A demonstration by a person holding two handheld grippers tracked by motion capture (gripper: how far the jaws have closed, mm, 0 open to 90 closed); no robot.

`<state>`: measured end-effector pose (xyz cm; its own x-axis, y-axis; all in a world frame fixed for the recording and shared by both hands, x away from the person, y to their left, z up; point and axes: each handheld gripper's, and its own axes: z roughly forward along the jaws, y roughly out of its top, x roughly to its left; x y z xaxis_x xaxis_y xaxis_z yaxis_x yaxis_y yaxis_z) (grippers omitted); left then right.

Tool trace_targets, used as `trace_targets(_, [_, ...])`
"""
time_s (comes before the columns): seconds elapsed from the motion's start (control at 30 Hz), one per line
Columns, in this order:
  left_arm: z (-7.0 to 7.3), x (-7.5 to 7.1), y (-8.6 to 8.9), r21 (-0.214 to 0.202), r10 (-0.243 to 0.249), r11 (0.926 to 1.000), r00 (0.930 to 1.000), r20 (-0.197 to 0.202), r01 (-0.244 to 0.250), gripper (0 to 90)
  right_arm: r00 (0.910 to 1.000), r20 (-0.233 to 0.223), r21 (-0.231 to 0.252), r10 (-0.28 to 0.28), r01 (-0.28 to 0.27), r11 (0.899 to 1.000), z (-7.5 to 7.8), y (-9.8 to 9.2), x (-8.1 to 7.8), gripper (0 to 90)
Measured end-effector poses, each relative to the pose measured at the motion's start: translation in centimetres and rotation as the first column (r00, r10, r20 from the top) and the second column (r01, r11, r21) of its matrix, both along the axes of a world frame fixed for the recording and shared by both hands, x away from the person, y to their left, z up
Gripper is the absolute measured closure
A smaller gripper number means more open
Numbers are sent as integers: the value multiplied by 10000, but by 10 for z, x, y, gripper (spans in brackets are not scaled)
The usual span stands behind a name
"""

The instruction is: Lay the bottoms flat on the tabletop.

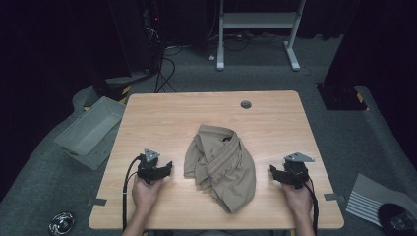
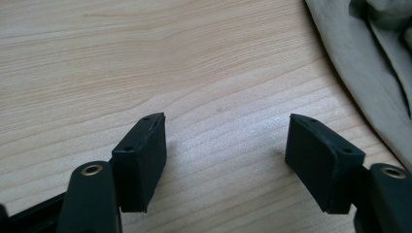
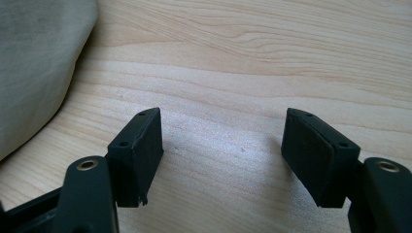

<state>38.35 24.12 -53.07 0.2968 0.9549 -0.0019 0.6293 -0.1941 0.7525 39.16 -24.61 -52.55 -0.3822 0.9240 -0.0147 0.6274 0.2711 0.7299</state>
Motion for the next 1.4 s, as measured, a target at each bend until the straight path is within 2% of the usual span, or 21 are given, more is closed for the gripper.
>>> trace_targets(0.37, [0,0,0,-87,-22,10000,10000,-33,22,301,10000,-13,2,58,-58,10000,0,0,0,307])
trace_targets(0.43, [0,0,2,-253,-5,9997,10000,-40,4,307,10000,-13,3,69,-69,10000,0,0,0,307])
trace_targets(0.53, [1,-1,6,-877,115,9961,9999,-84,-122,306,10000,-11,-3,78,-78,10000,0,0,0,307])
trace_targets(0.6, [1,-1,8,-1136,204,9933,9997,-109,-215,302,10000,-5,-9,85,-85,10000,0,0,0,307])
trace_targets(0.67, [1,-1,4,-914,242,9955,9997,-92,-249,288,10000,-12,-2,81,-81,10000,0,0,0,306])
trace_targets(0.87, [1,-3,-11,-828,-291,9962,9995,-92,283,288,10000,-9,-13,92,-92,10000,0,0,0,306])
trace_targets(0.9, [2,-2,-18,-666,-593,9961,9982,-93,586,288,10000,-8,-2,87,-87,10000,0,0,0,306])
trace_targets(0.97, [3,-2,-21,-708,-719,9949,9974,-67,712,288,10000,-9,-6,84,-84,10000,0,0,0,306])
trace_targets(1.0, [5,-1,-27,-896,-989,9911,9951,-12,984,288,10000,-14,2,80,-80,10000,0,0,0,306])
trace_targets(1.03, [5,-1,-27,-896,-989,9911,9951,-12,984,288,10000,-14,2,80,-80,10000,0,0,0,306])
trace_targets(1.07, [6,-2,-32,-1110,-1207,9865,9927,56,1206,290,10000,-6,-16,88,-88,10000,0,0,0,306])
trace_targets(1.13, [6,-3,-39,-1151,-1446,9829,9895,34,1440,291,10000,0,-24,96,-96,10000,0,0,0,306])
trace_targets(1.27, [6,-4,-47,-1029,-1623,9814,9867,54,1620,316,10000,7,-24,93,-93,10000,0,0,0,306])
trace_targets(1.4, [6,-3,-52,-1170,-1749,9778,9846,11,1738,332,10000,9,-23,87,-87,10000,0,0,0,306])
